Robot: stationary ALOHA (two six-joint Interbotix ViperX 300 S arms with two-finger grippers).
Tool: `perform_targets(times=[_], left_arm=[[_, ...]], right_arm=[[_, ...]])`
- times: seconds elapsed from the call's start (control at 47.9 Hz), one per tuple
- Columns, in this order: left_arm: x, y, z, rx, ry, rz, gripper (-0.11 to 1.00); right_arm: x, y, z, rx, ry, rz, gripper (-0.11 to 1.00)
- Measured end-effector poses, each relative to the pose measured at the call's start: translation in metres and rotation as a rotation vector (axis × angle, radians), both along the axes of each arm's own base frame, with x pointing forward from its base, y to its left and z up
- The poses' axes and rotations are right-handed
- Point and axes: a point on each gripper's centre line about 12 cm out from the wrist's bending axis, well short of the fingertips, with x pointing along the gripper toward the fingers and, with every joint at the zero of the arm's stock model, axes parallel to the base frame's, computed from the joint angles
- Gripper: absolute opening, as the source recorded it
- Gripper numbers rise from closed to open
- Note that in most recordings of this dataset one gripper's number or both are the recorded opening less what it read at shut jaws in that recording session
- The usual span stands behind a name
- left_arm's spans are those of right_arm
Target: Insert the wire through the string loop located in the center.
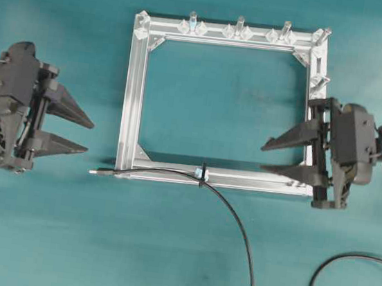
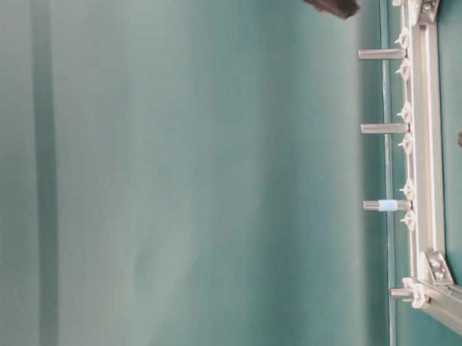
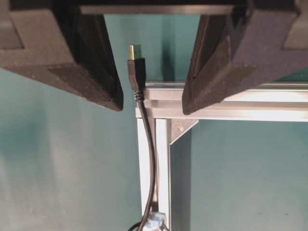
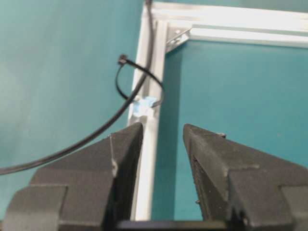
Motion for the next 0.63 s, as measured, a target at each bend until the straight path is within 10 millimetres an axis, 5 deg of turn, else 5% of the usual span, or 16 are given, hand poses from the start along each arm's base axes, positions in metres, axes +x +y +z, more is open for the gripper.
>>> perform_targets(times=[0.626], left_arm=[[-0.0109, 0.0015, 0.0005, -0.002, -0.023, 0.002, 0.54]], right_arm=[[-0.0021, -0.0035, -0.0014, 0.001, -0.003, -0.012, 0.43]])
